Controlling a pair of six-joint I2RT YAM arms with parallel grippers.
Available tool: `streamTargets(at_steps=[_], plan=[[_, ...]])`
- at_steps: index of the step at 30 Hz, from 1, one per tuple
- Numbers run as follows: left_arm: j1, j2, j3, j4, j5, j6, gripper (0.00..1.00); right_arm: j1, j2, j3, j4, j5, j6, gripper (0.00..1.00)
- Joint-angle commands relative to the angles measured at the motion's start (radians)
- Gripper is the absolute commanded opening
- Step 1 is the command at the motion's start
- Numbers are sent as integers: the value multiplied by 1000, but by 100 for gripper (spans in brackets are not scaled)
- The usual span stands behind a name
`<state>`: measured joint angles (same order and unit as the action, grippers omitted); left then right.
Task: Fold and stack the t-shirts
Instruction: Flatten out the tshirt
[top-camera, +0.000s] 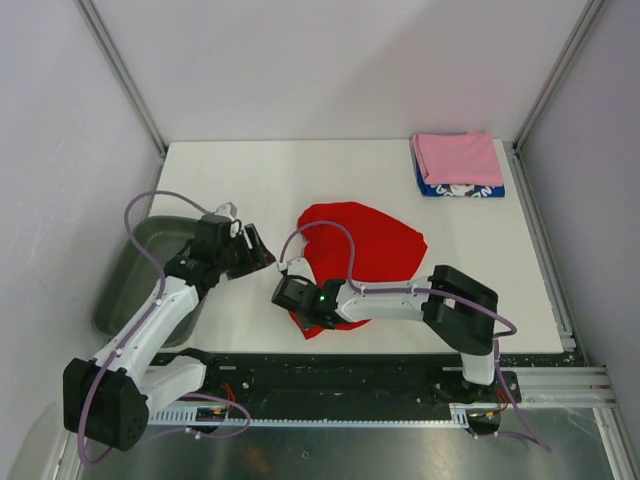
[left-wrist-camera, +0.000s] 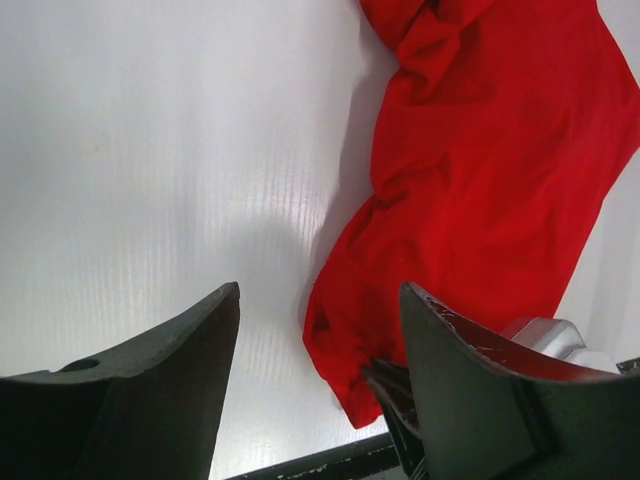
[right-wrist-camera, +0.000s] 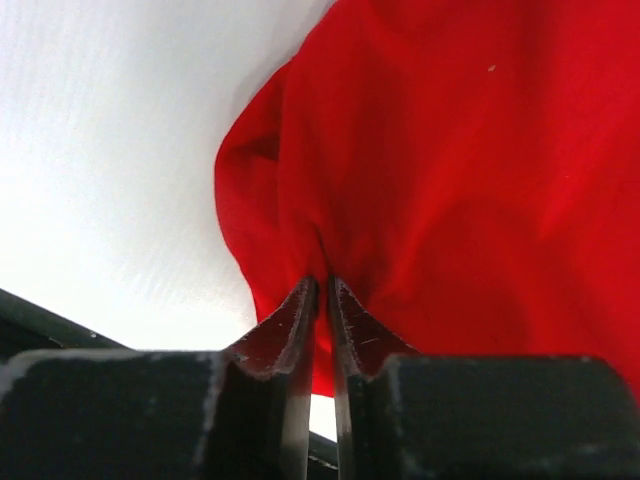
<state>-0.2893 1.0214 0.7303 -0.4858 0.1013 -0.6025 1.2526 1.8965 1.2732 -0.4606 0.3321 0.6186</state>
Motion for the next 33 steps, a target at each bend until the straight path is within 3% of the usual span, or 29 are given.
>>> streamTargets(at_steps=[1, 4, 13, 24, 33], plan=[[2, 26, -11, 51, 85, 26, 68, -21, -76, 40, -63, 82, 17, 6], [-22, 57, -11, 67, 116, 47, 65, -28, -155, 40, -93, 126, 19, 1], [-157, 164, 9, 121, 120, 40, 61, -127, -417, -1, -188, 216, 30, 0], [-337, 327, 90, 176, 112, 24, 55, -364, -618, -234, -146, 69, 6, 0], [-382, 409, 201, 200, -36, -45, 53, -434, -681, -319, -133, 11, -14, 0]])
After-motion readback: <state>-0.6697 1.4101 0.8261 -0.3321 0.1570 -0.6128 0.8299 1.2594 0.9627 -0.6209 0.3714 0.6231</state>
